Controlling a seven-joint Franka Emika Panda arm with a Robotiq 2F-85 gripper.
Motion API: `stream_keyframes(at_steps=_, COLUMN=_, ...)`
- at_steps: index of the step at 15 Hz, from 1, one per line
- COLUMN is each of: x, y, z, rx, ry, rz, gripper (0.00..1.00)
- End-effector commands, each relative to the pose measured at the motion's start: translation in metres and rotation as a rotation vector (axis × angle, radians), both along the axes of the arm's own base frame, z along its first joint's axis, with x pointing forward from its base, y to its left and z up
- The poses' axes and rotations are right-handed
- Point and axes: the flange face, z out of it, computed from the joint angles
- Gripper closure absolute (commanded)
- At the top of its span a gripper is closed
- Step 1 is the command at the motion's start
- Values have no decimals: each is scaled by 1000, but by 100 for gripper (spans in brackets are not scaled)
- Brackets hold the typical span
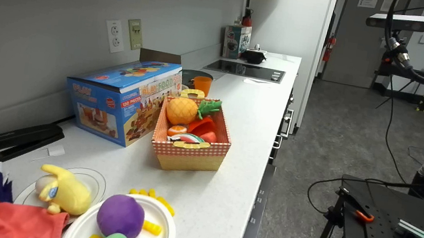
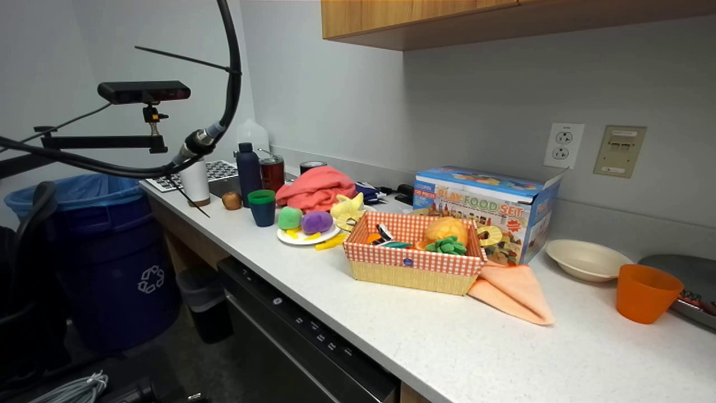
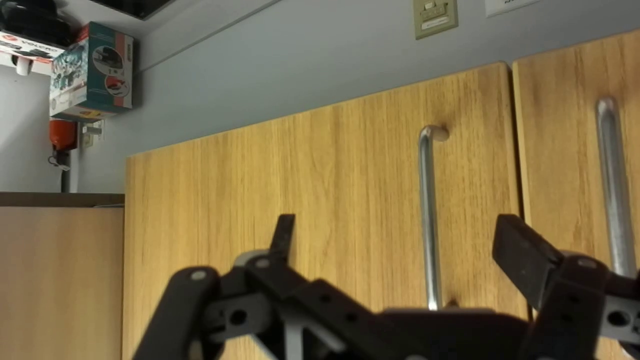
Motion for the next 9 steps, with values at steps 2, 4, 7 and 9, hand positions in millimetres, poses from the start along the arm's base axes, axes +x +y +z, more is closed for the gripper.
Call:
stream_keyframes(at_steps=2, x=0, y=-1, z=1, rx=1, ry=1, rz=1, gripper=0)
stream_keyframes(at_steps=4, x=0, y=-1, z=0, rx=2, ry=0, rz=-11, gripper=0)
stream_keyframes(at_steps=7, x=0, y=-3, z=0, rx=-5, ry=1, rz=-16, gripper=0)
stream_keyframes(at_steps=9, x=0, y=-3, z=0, rx=-6, ry=-8, rz=-8, gripper=0)
